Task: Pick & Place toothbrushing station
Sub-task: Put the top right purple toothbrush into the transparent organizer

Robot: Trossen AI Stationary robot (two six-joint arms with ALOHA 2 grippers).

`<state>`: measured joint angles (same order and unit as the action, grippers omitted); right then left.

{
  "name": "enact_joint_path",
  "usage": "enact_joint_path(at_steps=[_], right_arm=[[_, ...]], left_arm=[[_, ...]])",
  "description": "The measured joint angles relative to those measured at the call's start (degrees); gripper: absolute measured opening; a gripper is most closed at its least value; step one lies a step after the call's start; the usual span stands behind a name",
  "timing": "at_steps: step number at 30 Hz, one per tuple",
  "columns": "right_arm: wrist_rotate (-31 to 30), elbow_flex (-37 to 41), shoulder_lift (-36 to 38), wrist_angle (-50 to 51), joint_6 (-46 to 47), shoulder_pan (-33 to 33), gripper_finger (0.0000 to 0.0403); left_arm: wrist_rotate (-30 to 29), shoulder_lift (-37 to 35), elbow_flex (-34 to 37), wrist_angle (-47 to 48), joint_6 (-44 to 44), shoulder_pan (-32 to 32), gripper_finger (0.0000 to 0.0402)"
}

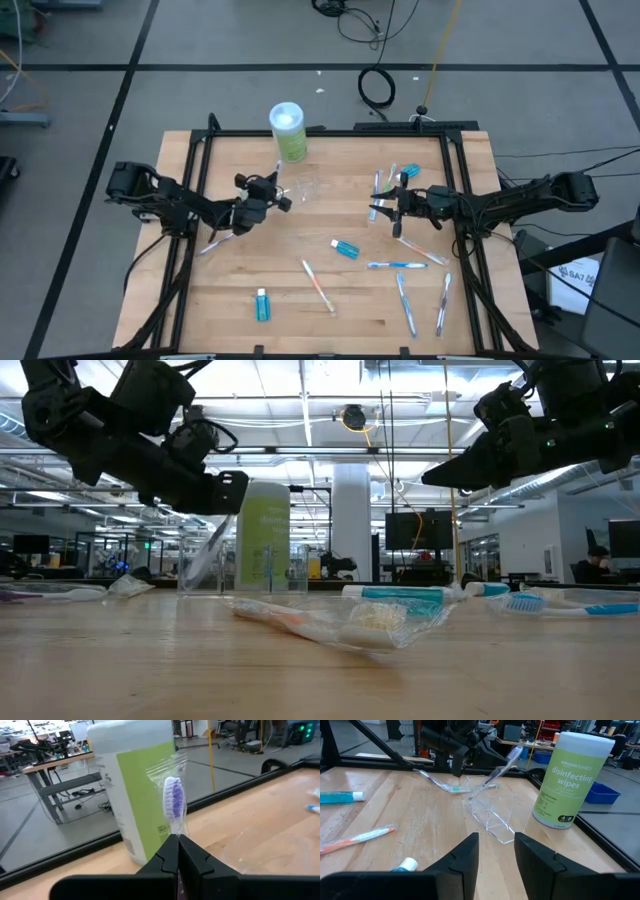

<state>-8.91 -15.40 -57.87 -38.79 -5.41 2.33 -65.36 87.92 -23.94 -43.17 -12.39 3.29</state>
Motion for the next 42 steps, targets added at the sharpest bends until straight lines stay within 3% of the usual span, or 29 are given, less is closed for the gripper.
enact_joint_path(at_steps=[14, 27, 42], right_arm=[[0.0, 0.0, 0.0, 0.01, 0.0, 0.0, 0.0116], [0.0, 0.0, 0.0, 0.02, 0.02, 0.0, 0.0116], [0.0, 0.0, -0.01, 0.02, 0.04, 0.0, 0.0116]], left_arm=[[-0.12, -0.02, 0.0, 6.72, -7.96, 0.0, 0.0003], [4.24, -0.11, 0.0, 8.98, -13.71, 0.0, 0.0003], [7.11, -0.09, 0.04, 9.3, -13.65, 0.0, 0.0057]])
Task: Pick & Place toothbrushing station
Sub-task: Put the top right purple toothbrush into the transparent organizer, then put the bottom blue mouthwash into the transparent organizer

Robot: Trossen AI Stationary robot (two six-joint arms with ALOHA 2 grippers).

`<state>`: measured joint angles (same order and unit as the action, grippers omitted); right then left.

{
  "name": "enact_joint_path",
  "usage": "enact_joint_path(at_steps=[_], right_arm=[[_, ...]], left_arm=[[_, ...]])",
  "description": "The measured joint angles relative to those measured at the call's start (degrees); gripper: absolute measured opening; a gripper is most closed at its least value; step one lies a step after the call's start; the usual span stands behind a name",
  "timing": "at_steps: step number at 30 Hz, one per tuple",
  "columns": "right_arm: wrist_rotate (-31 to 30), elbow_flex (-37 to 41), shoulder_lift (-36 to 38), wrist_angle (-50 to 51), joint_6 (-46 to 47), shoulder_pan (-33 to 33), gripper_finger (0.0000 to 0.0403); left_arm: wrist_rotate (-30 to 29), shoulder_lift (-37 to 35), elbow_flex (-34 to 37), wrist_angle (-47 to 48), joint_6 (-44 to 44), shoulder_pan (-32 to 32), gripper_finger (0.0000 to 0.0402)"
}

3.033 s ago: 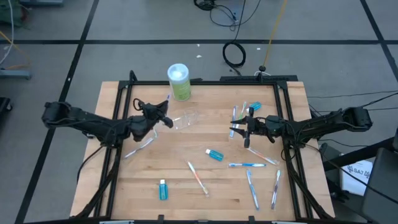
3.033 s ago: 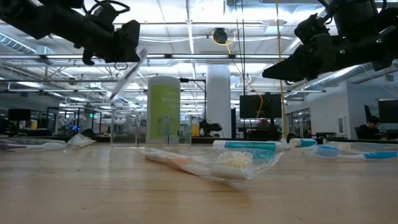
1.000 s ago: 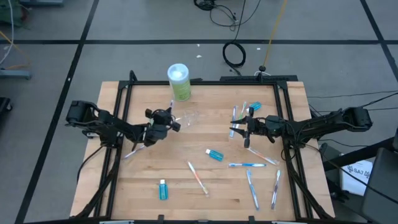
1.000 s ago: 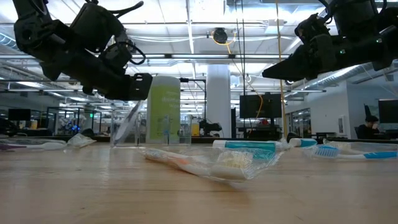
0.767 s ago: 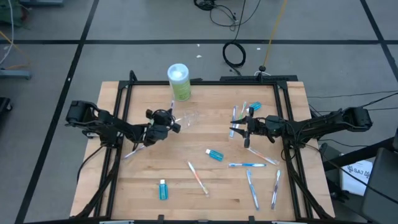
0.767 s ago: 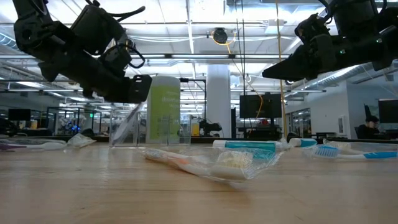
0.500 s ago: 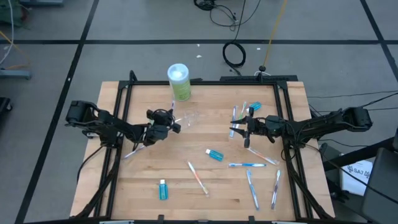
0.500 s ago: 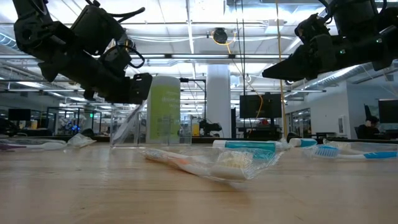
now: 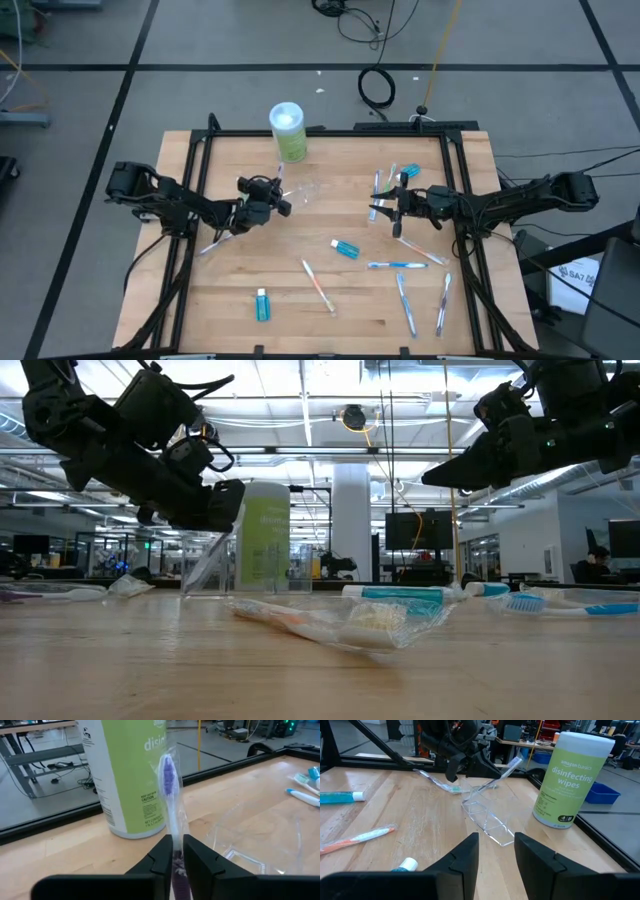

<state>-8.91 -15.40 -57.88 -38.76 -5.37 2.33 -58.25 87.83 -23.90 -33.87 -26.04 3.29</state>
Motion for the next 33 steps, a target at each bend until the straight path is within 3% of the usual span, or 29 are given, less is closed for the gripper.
enact_joint_path(at_steps=[11, 25, 33], right_arm=[[0.0, 0.0, 0.01, 0.0, -0.01, 0.0, 0.0116], [0.0, 0.0, 0.0, 0.0, 0.01, 0.0, 0.0116], [-0.02, 0.0, -0.01, 0.0, 0.01, 0.0, 0.0116]], left_arm=[[3.0, -1.54, 0.01, 0.12, -1.79, 0.02, 0.0107], [3.38, -9.27, 0.02, 11.57, -7.24, 0.35, 0.0108], [5.56, -11.99, 0.02, 11.96, -6.92, 1.63, 0.0108]])
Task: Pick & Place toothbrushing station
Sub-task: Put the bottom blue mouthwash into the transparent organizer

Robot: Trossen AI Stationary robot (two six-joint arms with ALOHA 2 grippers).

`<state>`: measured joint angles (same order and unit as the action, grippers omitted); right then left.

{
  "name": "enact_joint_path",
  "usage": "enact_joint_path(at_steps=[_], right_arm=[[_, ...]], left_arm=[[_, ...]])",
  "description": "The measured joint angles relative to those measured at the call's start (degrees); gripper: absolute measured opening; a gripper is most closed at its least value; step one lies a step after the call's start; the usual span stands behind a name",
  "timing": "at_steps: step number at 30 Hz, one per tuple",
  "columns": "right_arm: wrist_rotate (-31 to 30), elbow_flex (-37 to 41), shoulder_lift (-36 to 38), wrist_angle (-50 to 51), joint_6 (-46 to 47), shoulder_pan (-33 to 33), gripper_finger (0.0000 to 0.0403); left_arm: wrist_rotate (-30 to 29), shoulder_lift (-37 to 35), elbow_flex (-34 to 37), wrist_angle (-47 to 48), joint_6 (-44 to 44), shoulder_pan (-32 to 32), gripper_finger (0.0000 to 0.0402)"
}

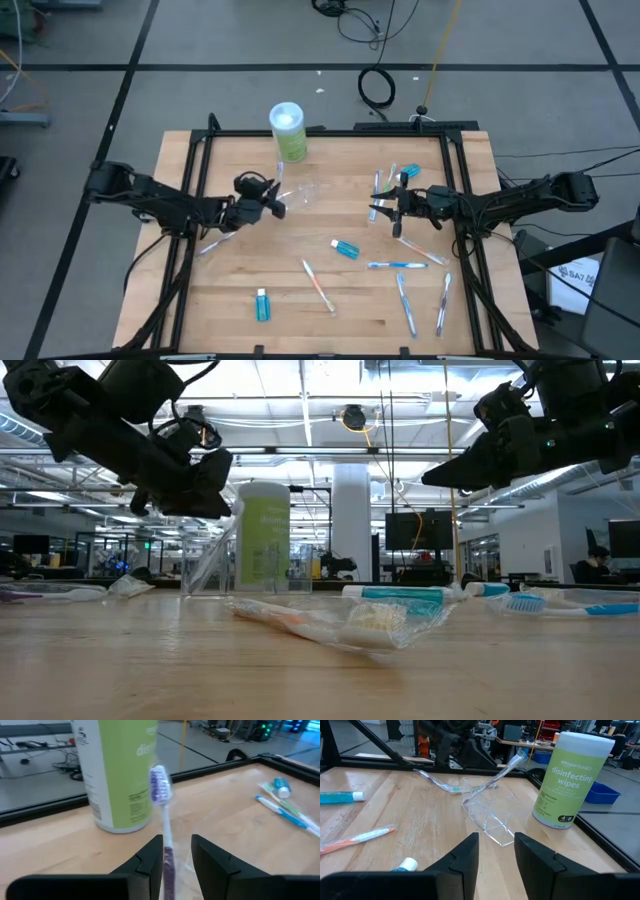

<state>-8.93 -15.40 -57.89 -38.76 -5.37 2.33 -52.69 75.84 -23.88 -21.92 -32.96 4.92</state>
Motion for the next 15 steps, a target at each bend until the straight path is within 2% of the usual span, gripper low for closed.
enact_joint_path(at_steps=[15], right_arm=[[0.0, 0.0, 0.01, -2.38, 0.02, 0.0, 0.0116]], left_arm=[[14.47, -5.54, 0.0, -4.3, 0.98, 4.25, 0.0108]])
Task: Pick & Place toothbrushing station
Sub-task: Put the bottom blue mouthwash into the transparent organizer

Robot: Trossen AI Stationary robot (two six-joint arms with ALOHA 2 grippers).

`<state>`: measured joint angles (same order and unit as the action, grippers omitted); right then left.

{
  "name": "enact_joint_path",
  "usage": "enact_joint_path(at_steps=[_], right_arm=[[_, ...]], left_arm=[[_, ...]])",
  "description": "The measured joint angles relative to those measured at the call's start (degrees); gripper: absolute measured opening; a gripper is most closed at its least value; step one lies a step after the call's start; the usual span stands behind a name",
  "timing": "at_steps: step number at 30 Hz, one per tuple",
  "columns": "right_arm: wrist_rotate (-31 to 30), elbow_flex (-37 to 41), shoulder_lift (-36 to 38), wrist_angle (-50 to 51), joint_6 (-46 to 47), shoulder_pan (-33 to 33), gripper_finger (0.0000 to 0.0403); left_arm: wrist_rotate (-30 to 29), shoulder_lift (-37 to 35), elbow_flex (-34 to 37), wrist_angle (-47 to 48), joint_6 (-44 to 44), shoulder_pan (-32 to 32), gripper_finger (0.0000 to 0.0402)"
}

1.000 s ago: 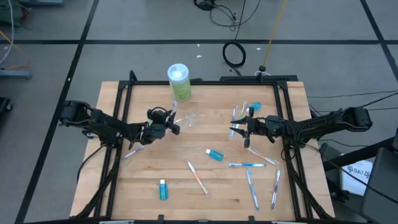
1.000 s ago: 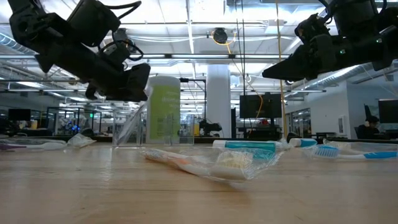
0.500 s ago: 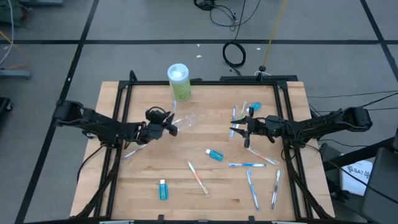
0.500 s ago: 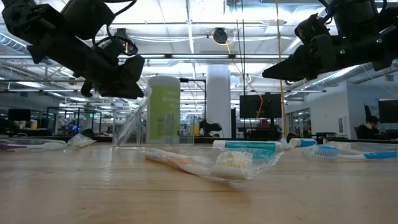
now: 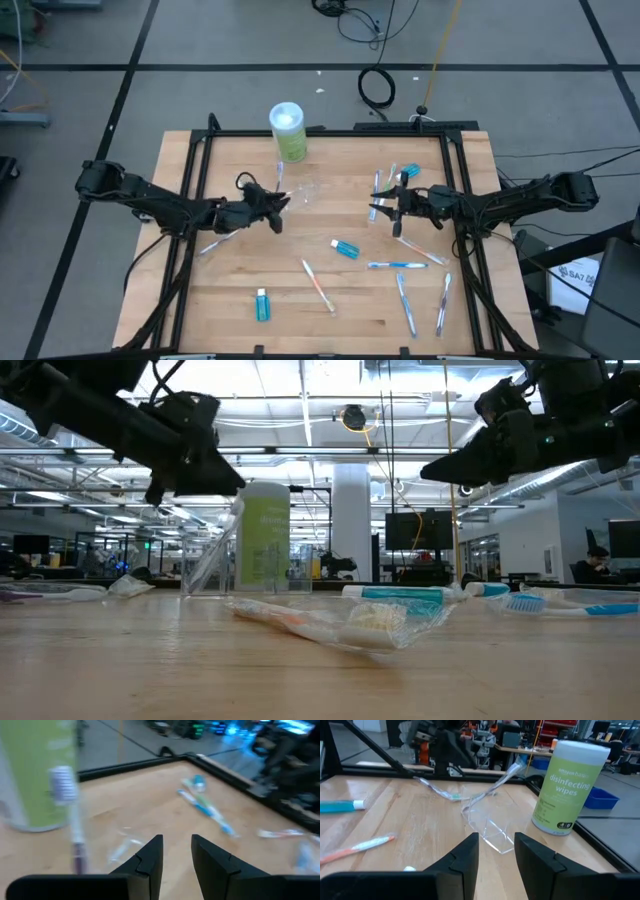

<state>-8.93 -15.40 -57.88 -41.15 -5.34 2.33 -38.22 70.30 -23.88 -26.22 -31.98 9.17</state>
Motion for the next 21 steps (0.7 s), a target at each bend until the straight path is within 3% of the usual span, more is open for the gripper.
enact_joint_path(at_steps=[6, 14, 21], right_arm=[[-0.04, 0.0, -0.01, -0.59, 1.05, 0.0, 0.0116], [-0.77, 0.0, -0.01, 1.98, 1.59, -0.02, 0.0143], [-11.88, 0.0, 0.01, 5.28, -0.28, 0.0, 0.0183]], left_arm=[[5.45, 0.0, 0.0, -3.94, 1.64, 2.08, 0.0108], [5.82, 0.0, 0.0, -3.95, 1.81, 3.13, 0.0108], [7.17, 0.02, 0.0, -3.95, 1.7, 3.13, 0.0108]])
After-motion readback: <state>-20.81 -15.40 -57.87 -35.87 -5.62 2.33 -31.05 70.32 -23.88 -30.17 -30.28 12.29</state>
